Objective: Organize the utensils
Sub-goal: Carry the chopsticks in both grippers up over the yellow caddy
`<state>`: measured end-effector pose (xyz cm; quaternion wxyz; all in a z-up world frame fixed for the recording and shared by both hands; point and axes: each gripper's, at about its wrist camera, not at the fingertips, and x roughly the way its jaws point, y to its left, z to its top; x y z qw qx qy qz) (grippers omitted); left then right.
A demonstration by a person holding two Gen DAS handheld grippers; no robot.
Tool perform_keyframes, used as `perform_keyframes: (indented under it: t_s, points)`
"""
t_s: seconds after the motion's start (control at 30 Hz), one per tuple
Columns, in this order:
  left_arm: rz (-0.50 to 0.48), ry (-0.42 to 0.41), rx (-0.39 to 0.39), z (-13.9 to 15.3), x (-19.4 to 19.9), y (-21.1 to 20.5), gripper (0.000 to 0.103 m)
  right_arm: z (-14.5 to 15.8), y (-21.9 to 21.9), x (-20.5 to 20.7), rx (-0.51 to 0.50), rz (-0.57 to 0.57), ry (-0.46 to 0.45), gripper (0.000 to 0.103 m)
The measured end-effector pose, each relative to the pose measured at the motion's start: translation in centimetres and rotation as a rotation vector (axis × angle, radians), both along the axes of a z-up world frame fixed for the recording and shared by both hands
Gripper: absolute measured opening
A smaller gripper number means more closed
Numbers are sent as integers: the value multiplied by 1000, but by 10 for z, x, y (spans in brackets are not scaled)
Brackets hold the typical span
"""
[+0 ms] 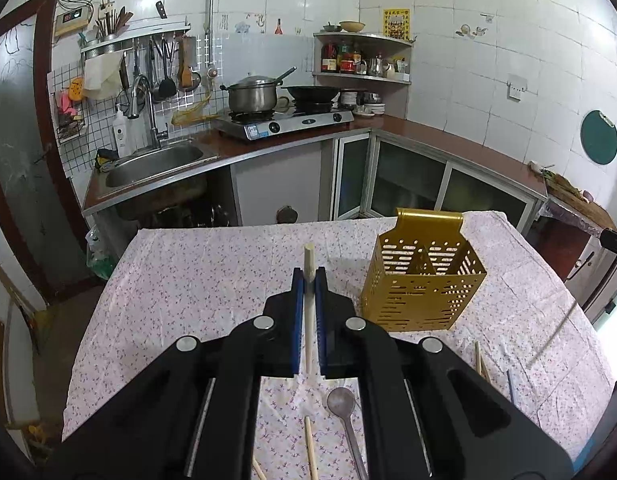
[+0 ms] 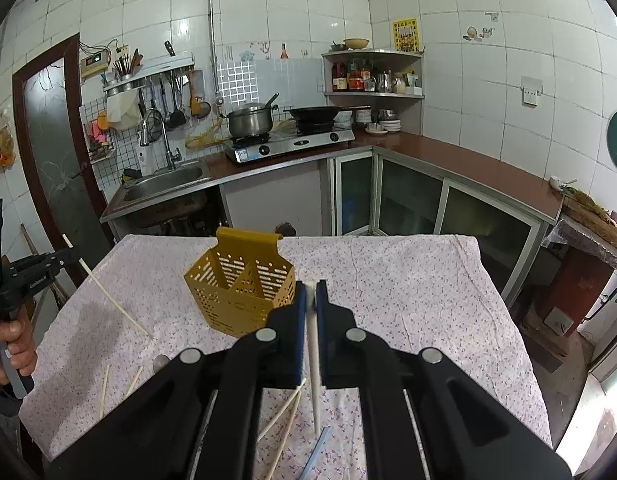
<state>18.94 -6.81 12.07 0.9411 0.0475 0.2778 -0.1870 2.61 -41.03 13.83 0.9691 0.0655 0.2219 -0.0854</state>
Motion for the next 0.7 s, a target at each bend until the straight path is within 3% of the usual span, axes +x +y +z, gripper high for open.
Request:
perform_keyframes:
  t_s: [0.37, 0.7]
  points:
    - [-33, -28, -25, 25, 7, -16, 4, 26, 6, 10, -7, 26, -51, 6]
    - [-84, -68, -50, 61, 42, -52, 4, 60, 12, 52, -21, 67, -113, 6]
